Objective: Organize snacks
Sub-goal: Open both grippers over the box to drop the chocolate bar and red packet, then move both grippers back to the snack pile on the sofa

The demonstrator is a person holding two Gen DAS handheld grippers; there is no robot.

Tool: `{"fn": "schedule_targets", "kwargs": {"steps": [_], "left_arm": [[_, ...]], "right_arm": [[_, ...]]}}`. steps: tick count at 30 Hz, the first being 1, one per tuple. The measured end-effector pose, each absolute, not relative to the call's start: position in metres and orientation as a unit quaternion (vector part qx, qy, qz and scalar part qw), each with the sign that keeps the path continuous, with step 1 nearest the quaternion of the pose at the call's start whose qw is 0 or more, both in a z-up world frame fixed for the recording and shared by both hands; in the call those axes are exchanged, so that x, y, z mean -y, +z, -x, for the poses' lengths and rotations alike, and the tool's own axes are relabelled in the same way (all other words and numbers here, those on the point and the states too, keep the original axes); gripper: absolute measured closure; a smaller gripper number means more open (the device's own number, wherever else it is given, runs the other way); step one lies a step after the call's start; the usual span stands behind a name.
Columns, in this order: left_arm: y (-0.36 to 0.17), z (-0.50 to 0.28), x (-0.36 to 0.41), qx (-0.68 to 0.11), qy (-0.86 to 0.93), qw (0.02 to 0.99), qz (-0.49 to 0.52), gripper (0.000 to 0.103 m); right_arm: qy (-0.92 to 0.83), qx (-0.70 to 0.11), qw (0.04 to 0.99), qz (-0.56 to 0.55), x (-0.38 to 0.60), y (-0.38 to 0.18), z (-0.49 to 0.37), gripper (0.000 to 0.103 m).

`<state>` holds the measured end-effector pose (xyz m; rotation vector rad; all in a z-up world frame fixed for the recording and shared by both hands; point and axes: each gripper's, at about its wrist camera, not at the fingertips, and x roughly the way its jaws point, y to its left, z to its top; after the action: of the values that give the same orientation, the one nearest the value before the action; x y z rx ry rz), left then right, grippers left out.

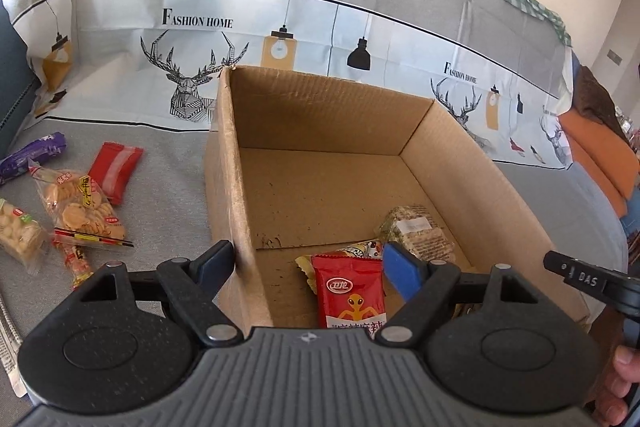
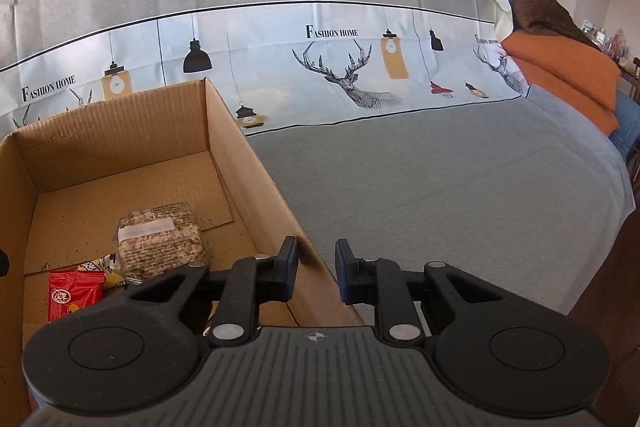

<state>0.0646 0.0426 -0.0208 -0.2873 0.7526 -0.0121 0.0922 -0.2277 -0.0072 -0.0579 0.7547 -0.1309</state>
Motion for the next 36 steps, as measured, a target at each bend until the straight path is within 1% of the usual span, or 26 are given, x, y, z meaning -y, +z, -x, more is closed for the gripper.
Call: {"fn": "schedule_targets", "kwargs": {"steps": [6,13,16,18,19,20,21,25,26,28,29,31,32,34,36], "left_arm": [[-0.015,-0.056,-0.049,-0.351,-0.007,0.921,0.167,0.018],[0.008,-0.022,-0.051,-0.292,-0.007,0.946,0.139,0.018],[0.023,-0.001,-0.059,-0.265,-0.019,0.954,0.138,0.018],[0.034,0.011,-0.067,-0.258,-0.022,0.958,0.126,0.02],[0.039,0.016,-0.073,-0.26,-0.027,0.958,0.121,0.023],[0.044,0.021,-0.078,-0.263,-0.034,0.957,0.117,0.027],[0.048,0.025,-0.083,-0.267,-0.041,0.957,0.109,0.029],[0.058,0.045,-0.103,-0.276,-0.047,0.958,0.065,0.046],[0.057,0.05,-0.11,-0.278,-0.045,0.958,0.058,0.052],[0.05,0.06,-0.123,-0.284,-0.038,0.956,0.058,0.06],[0.045,0.064,-0.13,-0.289,-0.032,0.955,0.062,0.063],[0.029,0.073,-0.143,-0.3,-0.014,0.951,0.074,0.064],[0.026,0.072,-0.151,-0.317,-0.002,0.944,0.092,0.068],[0.028,0.084,-0.166,-0.288,0.016,0.951,0.115,0.068],[0.022,0.093,-0.178,-0.278,0.028,0.951,0.134,0.068]], "right_arm": [[-0.052,-0.37,0.927,0.031,0.231,-0.004,-0.086,0.082],[-0.051,-0.359,0.932,0.018,0.232,0.002,-0.08,0.081],[-0.043,-0.325,0.944,0.021,0.225,0.011,-0.069,0.074],[-0.028,-0.308,0.951,0.018,0.219,0.016,-0.062,0.065],[-0.018,-0.302,0.953,0.014,0.216,0.019,-0.059,0.062],[-0.009,-0.297,0.955,0.011,0.213,0.021,-0.056,0.055],[-0.001,-0.293,0.956,0.008,0.21,0.023,-0.053,0.051],[0.037,-0.28,0.959,-0.009,0.196,0.03,-0.045,0.05],[0.046,-0.278,0.959,-0.012,0.191,0.031,-0.044,0.05],[0.065,-0.273,0.96,-0.015,0.181,0.033,-0.039,0.05],[0.075,-0.269,0.96,-0.014,0.175,0.033,-0.037,0.051],[0.1,-0.262,0.96,-0.014,0.163,0.035,-0.033,0.051],[0.114,-0.258,0.959,-0.014,0.157,0.035,-0.03,0.051],[0.142,-0.253,0.957,-0.015,0.146,0.036,-0.027,0.052],[0.17,-0.248,0.954,-0.016,0.134,0.037,-0.021,0.052]]}}
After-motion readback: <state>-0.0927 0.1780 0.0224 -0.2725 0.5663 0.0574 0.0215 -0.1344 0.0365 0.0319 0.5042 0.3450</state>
